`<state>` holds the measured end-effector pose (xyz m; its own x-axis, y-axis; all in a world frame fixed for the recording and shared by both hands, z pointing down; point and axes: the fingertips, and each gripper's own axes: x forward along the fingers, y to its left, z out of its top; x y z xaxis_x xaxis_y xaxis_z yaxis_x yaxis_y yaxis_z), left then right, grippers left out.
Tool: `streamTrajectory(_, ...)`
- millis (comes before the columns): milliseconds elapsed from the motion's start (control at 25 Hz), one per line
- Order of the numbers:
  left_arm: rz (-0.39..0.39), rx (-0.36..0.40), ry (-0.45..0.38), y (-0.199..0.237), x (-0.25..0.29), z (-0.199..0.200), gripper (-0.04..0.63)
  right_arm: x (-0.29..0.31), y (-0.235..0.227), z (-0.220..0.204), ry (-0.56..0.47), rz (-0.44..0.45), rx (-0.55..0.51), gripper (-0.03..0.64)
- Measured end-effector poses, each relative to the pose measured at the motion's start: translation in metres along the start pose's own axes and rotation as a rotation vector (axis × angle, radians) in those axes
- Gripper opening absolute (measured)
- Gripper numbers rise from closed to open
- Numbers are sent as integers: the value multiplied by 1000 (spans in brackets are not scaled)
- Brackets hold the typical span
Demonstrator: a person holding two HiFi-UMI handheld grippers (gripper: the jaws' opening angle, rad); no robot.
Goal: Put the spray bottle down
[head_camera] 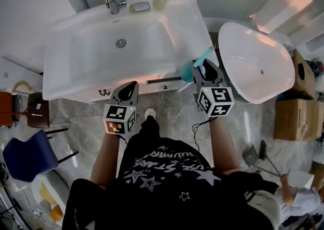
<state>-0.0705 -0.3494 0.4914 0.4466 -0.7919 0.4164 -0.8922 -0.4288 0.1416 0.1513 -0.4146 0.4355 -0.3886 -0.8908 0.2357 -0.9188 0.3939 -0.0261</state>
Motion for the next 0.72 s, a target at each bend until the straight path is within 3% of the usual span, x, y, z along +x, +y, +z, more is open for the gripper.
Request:
streamTrajectory(280, -54, 32, 31, 31, 55, 21, 15, 71, -34, 5, 12, -74, 4, 146)
streamTrajectory(720, -106, 33, 85, 65, 113, 32, 15, 136, -64, -21, 60, -137, 39, 146)
